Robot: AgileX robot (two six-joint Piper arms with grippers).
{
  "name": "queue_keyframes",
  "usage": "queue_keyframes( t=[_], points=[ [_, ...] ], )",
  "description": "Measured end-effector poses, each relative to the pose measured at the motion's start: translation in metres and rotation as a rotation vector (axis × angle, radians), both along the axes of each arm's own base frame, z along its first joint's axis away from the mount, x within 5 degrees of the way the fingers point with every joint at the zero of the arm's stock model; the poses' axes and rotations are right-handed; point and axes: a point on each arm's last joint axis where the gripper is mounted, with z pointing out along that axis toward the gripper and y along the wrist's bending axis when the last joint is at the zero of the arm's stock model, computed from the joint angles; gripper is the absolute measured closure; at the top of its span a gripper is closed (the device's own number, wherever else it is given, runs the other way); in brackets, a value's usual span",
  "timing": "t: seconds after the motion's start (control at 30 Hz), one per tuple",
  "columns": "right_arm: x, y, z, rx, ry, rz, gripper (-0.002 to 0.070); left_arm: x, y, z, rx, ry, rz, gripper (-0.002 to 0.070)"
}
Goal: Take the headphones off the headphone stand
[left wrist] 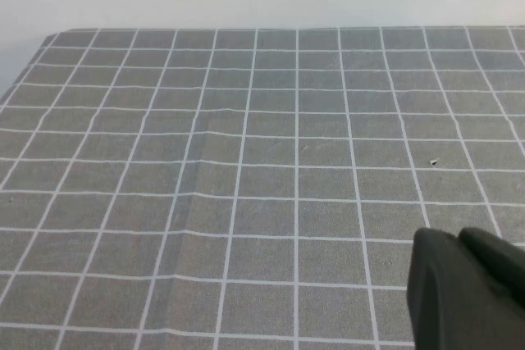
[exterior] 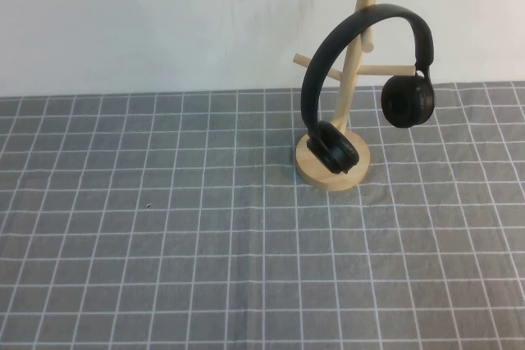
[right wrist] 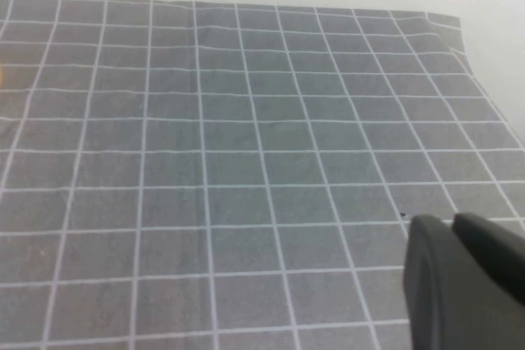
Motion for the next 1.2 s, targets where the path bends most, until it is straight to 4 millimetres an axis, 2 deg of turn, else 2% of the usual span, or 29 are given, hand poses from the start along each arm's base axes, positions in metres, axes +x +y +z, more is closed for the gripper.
queue_keyframes(
  t=[0.8,1.07,1.2],
  points=[
    [0.001,0.0,0.003,0.011,-0.037,-0.001,0.0682,0.0,0.0,0.0,0.0,0.0,0.0,0.0679],
    [0.002,-0.001,0.014,-0.017,-0.149,-0.011,0.0682,0.0,0.0,0.0,0.0,0.0,0.0,0.0679],
    [0.002,-0.002,0.026,-0.035,-0.283,-0.022,0.0682,0.0,0.0,0.0,0.0,0.0,0.0,0.0679]
  ],
)
